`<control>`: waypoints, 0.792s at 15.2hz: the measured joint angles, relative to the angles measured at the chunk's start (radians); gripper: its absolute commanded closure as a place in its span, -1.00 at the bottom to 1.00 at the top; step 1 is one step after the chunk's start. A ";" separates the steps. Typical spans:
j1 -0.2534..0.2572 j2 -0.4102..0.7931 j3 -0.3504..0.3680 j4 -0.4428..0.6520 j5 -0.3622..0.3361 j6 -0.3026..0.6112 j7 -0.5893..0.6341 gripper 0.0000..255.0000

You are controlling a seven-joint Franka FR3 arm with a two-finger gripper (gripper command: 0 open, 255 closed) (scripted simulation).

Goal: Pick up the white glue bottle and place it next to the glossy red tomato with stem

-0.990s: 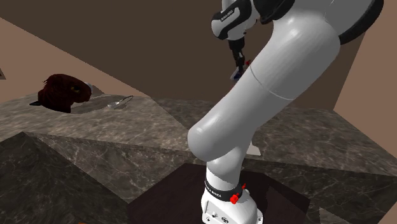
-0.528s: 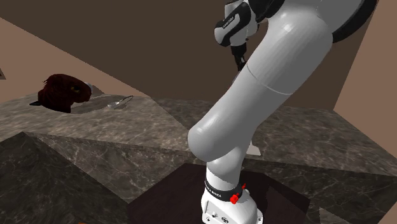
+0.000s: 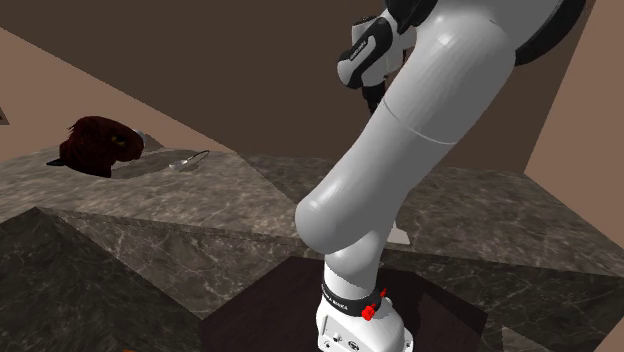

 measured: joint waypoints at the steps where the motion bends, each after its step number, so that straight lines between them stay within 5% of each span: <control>1: 0.001 0.006 -0.009 -0.008 -0.003 0.015 0.002 1.00; 12: 0.009 0.081 -0.084 -0.101 -0.043 0.176 0.055 1.00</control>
